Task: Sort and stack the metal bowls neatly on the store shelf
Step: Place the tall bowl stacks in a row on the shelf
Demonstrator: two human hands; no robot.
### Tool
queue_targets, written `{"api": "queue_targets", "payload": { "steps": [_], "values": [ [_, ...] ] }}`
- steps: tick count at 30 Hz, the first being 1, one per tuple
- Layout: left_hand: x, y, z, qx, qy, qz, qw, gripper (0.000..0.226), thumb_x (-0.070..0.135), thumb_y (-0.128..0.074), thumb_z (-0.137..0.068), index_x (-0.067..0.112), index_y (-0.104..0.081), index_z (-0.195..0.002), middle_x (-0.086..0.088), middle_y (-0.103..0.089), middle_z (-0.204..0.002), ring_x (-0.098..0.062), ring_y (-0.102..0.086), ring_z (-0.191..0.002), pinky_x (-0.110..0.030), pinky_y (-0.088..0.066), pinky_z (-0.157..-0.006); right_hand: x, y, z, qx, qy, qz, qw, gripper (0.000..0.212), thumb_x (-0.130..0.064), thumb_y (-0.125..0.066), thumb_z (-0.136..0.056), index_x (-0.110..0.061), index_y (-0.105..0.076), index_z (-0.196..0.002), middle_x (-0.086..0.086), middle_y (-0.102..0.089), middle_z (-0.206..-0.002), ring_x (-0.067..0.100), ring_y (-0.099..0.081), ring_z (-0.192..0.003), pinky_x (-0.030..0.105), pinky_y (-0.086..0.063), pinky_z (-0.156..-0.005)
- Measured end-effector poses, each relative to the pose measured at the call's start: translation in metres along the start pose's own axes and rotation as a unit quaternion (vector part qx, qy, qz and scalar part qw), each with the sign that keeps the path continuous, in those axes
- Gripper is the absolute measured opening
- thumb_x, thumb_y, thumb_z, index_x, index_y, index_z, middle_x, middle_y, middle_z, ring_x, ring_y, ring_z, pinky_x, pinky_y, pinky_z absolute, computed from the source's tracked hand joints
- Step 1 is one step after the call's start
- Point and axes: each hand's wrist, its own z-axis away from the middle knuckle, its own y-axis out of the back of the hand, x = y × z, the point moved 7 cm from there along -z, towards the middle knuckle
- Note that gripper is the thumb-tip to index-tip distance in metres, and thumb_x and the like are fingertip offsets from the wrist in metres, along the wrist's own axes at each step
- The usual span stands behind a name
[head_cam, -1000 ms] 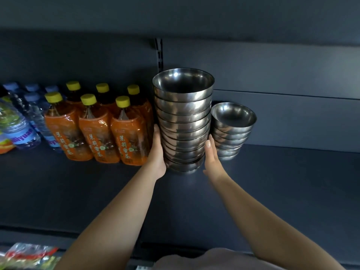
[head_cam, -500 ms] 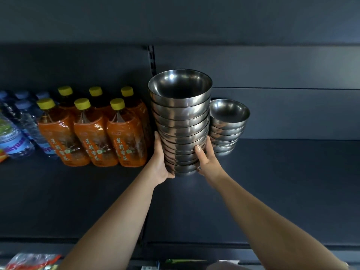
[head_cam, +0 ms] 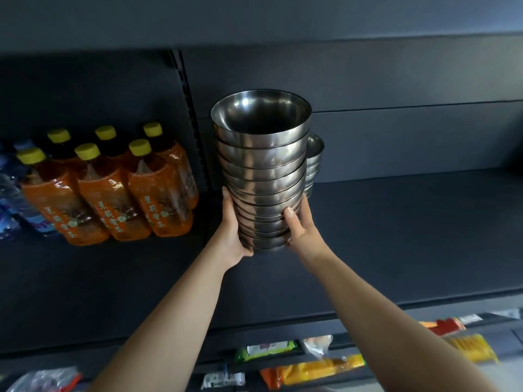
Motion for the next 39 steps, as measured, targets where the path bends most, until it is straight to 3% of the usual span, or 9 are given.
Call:
{"api": "queue_targets", "payload": {
  "steps": [3,9,13,16,20,25,30,35,39],
  "values": [
    [-0.006,-0.02,0.011,-0.015,-0.006,-0.015,1.0,0.087,0.088,-0.01,-0.067,0.038,-0.051,-0.125,0.002,-0.051,-0.138,-0.026,-0.047,-0.125,-0.05,-0.039,-0.096,-0.004,0.016,0.016,0.005,0.009,0.003,1.0,0.088,-0.06,-0.056,-0.07,-0.04,-0.016,-0.147,-0.012,-0.041,-0.146,0.01,-0.042,-0.133,0.046,-0.036,-0.11],
    [-0.024,-0.078,0.034,-0.046,-0.01,-0.035,0.998,0.079,0.086,-0.008,-0.069,0.039,-0.058,-0.108,0.003,-0.057,-0.131,-0.024,-0.052,-0.119,-0.049,-0.041,-0.097,-0.013,0.065,0.052,0.024,0.023,-0.001,0.999,0.091,-0.066,-0.054,-0.068,-0.044,-0.014,-0.146,-0.014,-0.04,-0.146,0.008,-0.042,-0.132,0.047,-0.037,-0.11],
    [-0.044,-0.125,0.052,-0.075,-0.004,-0.053,0.996,0.08,0.086,-0.01,-0.069,0.039,-0.055,-0.115,0.002,-0.052,-0.137,-0.026,-0.049,-0.123,-0.048,-0.041,-0.092,-0.022,0.109,0.084,0.047,0.027,0.003,0.999,0.083,-0.064,-0.054,-0.071,-0.044,-0.019,-0.144,-0.014,-0.041,-0.145,0.009,-0.043,-0.131,0.043,-0.039,-0.107],
    [-0.062,-0.169,0.068,-0.085,0.0,-0.067,0.994,0.082,0.083,-0.008,-0.073,0.036,-0.048,-0.128,0.0,-0.047,-0.142,-0.027,-0.044,-0.128,-0.048,-0.037,-0.089,-0.027,0.152,0.113,0.081,0.023,0.006,0.996,0.06,-0.046,-0.047,-0.093,-0.047,-0.014,-0.143,-0.017,-0.039,-0.142,0.009,-0.04,-0.132,0.039,-0.037,-0.108],
    [-0.097,-0.231,0.083,-0.123,0.029,-0.073,0.989,0.092,0.085,-0.01,-0.071,0.03,-0.043,-0.136,-0.004,-0.043,-0.145,-0.03,-0.042,-0.13,-0.052,-0.038,-0.095,-0.037,0.213,0.159,0.133,0.029,0.016,0.991,0.054,-0.032,-0.037,-0.099,-0.042,-0.011,-0.145,-0.038,-0.038,-0.117,-0.006,-0.043,-0.112,0.028,-0.035,-0.093],
    [-0.142,-0.323,0.104,-0.206,0.048,-0.098,0.972,0.089,0.081,-0.006,-0.075,0.026,-0.055,-0.126,-0.005,-0.05,-0.138,-0.027,-0.048,-0.125,-0.043,-0.044,-0.085,-0.042,0.292,0.218,0.202,0.028,0.009,0.979,0.05,-0.031,-0.036,-0.1,-0.043,-0.013,-0.143,-0.036,-0.04,-0.113,-0.02,-0.044,-0.095,0.017,-0.041,-0.075],
    [-0.189,-0.409,0.119,-0.323,0.085,-0.108,0.936,0.093,0.087,-0.013,-0.067,0.027,-0.061,-0.119,-0.002,-0.06,-0.126,-0.021,-0.06,-0.108,-0.044,-0.047,-0.092,-0.046,0.368,0.273,0.288,0.014,0.014,0.958,0.054,-0.035,-0.036,-0.099,-0.039,-0.011,-0.147,-0.031,-0.039,-0.119,0.001,-0.041,-0.115,0.034,-0.037,-0.099],
    [-0.225,-0.491,0.127,-0.395,0.111,-0.125,0.903,0.102,0.091,-0.022,-0.06,0.024,-0.056,-0.129,-0.008,-0.058,-0.13,-0.029,-0.054,-0.12,-0.053,-0.035,-0.107,-0.05,0.439,0.315,0.345,0.013,0.006,0.938,0.065,-0.048,-0.041,-0.095,-0.043,-0.003,-0.147,-0.017,-0.031,-0.134,0.009,-0.036,-0.121,0.035,-0.035,-0.097],
    [-0.243,-0.553,0.128,-0.421,0.091,-0.122,0.894,0.086,0.081,-0.011,-0.076,0.023,-0.063,-0.113,-0.001,-0.07,-0.106,-0.022,-0.063,-0.101,-0.043,-0.047,-0.093,-0.057,0.494,0.337,0.381,0.027,0.003,0.924,0.057,-0.039,-0.037,-0.098,-0.042,-0.008,-0.147,-0.016,-0.037,-0.129,0.008,-0.04,-0.119,0.034,-0.037,-0.092]
  ]
}}
